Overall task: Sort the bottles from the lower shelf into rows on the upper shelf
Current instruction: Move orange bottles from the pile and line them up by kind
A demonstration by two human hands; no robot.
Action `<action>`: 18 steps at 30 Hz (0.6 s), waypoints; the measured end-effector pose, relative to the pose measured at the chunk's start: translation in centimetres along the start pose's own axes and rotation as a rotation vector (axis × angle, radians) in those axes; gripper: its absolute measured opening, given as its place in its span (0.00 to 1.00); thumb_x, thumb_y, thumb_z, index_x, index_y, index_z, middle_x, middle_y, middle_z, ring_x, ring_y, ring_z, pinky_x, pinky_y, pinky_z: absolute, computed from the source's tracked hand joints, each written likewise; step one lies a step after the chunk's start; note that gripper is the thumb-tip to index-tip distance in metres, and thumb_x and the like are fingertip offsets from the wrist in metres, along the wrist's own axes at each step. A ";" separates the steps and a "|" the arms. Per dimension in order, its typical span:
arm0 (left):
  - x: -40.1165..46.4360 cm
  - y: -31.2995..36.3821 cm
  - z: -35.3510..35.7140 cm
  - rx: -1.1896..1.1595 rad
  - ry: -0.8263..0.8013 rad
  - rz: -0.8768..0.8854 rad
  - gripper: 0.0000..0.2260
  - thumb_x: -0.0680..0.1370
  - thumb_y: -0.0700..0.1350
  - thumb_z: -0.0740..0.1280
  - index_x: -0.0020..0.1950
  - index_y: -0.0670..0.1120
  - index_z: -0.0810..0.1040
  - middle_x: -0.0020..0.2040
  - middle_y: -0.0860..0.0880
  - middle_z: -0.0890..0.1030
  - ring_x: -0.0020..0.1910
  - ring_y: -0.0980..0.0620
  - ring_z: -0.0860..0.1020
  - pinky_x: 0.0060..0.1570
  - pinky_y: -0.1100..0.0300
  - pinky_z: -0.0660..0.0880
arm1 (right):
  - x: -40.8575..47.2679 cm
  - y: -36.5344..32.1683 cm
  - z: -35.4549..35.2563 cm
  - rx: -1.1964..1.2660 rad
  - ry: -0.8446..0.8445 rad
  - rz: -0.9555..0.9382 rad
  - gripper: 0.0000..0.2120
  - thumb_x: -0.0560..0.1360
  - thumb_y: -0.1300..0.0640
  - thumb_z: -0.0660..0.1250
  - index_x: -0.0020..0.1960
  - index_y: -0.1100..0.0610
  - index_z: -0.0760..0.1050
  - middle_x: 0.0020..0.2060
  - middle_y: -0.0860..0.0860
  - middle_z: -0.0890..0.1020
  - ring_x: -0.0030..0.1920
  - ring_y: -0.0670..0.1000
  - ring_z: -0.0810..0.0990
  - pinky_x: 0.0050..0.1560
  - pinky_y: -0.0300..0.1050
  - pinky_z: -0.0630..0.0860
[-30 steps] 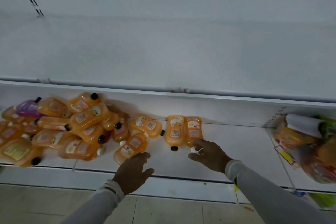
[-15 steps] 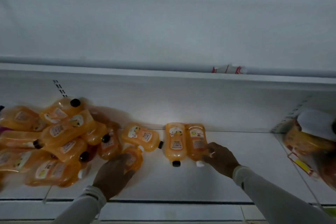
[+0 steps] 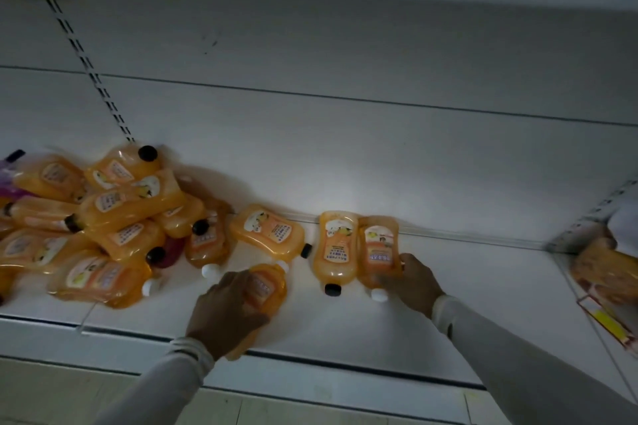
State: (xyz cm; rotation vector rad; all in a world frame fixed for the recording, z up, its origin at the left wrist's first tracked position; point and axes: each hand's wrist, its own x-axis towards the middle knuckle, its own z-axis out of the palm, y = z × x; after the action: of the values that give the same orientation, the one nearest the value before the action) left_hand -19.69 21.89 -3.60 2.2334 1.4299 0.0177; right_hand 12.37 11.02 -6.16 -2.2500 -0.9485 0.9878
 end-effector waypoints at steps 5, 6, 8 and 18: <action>-1.4 1.8 2.2 -0.016 -0.082 -0.061 0.43 0.68 0.67 0.70 0.75 0.48 0.58 0.64 0.50 0.74 0.60 0.49 0.75 0.62 0.52 0.72 | 0.1 0.2 -0.4 0.102 -0.078 -0.011 0.42 0.51 0.28 0.77 0.59 0.49 0.77 0.49 0.45 0.85 0.48 0.48 0.84 0.55 0.50 0.81; -1.4 1.8 2.3 -0.027 -0.101 -0.088 0.43 0.68 0.68 0.69 0.75 0.48 0.57 0.65 0.49 0.74 0.61 0.48 0.75 0.62 0.51 0.73 | -0.4 0.2 -0.7 0.117 -0.103 -0.028 0.37 0.55 0.32 0.79 0.59 0.49 0.77 0.49 0.46 0.85 0.49 0.49 0.84 0.56 0.51 0.81; -1.6 1.7 2.3 -0.028 -0.133 -0.121 0.44 0.70 0.68 0.67 0.77 0.50 0.53 0.67 0.48 0.74 0.63 0.47 0.75 0.63 0.51 0.72 | -1.9 0.3 -1.5 0.150 -0.189 -0.079 0.31 0.60 0.40 0.80 0.58 0.51 0.79 0.49 0.48 0.86 0.50 0.50 0.85 0.58 0.52 0.80; -2.4 2.9 2.8 -0.027 -0.153 -0.154 0.45 0.70 0.69 0.65 0.78 0.51 0.49 0.67 0.47 0.73 0.63 0.45 0.75 0.63 0.48 0.73 | -4.0 2.0 -3.3 -0.050 -0.229 -0.143 0.23 0.68 0.43 0.76 0.58 0.48 0.73 0.50 0.46 0.82 0.51 0.49 0.82 0.58 0.50 0.79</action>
State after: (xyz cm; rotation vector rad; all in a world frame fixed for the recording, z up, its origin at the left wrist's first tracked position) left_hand -17.52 17.78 -4.29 2.0503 1.5032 -0.1795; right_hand 13.71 6.18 -3.75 -2.1060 -1.2264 1.1856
